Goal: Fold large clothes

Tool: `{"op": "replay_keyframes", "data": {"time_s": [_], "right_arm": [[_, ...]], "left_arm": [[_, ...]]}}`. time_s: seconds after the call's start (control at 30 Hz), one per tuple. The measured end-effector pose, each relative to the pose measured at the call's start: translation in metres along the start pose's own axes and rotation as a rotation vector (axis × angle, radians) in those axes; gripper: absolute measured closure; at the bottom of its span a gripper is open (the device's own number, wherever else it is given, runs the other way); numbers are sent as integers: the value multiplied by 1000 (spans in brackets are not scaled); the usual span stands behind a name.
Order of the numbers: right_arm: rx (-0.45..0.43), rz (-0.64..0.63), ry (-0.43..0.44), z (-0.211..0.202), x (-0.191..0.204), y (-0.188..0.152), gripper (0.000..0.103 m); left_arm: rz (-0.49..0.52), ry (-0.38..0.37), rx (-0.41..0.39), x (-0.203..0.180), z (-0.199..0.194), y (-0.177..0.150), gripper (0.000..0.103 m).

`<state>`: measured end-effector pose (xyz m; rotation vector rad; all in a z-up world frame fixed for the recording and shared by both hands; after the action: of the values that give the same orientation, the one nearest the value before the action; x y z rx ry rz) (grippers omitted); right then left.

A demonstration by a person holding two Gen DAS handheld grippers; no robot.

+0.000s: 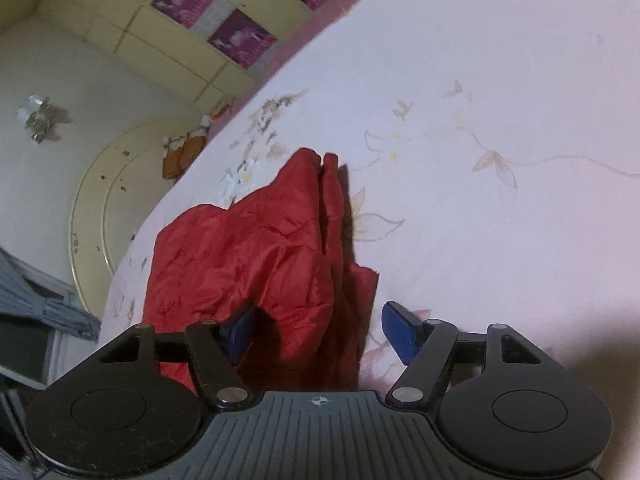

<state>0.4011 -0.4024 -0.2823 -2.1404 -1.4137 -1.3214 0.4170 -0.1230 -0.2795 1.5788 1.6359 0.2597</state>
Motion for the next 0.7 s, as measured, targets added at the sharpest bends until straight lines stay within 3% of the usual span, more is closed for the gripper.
{"op": "replay_keyframes", "data": {"time_s": [0.13,0.2,0.27,0.3,0.37,0.7], "right_arm": [[10,-39,-10,11,6,-6,44],[8,-6,19,15,4,-7,56],[0,-8,37,16,5,-9,66],[-2,-20,46,15,8,-11,75],[-16,-58,45,10,15,-13,82],[-108,-111,52,-13,60,-31,84]], "left_arm": [[-43,-40,-1,4,1,-1,24],[-41,-36,0,3,2,-2,26],[8,-18,4,-3,3,-2,39],[20,-21,-4,-6,1,-1,42],[14,-33,-28,-8,-6,2,50],[157,-20,-86,-13,-48,22,52]]}}
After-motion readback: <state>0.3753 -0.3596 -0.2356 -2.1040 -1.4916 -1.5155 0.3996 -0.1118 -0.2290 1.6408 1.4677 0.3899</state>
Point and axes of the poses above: each gripper's, at about its wrist camera, not at the fingertips, and z roughly the way its jaws point, x to its left, y to its top, the point moved 10 cm from there along z, roughly the way its jaws point, and after that the axes turned 8 degrees about z, right-handed, at the moved point
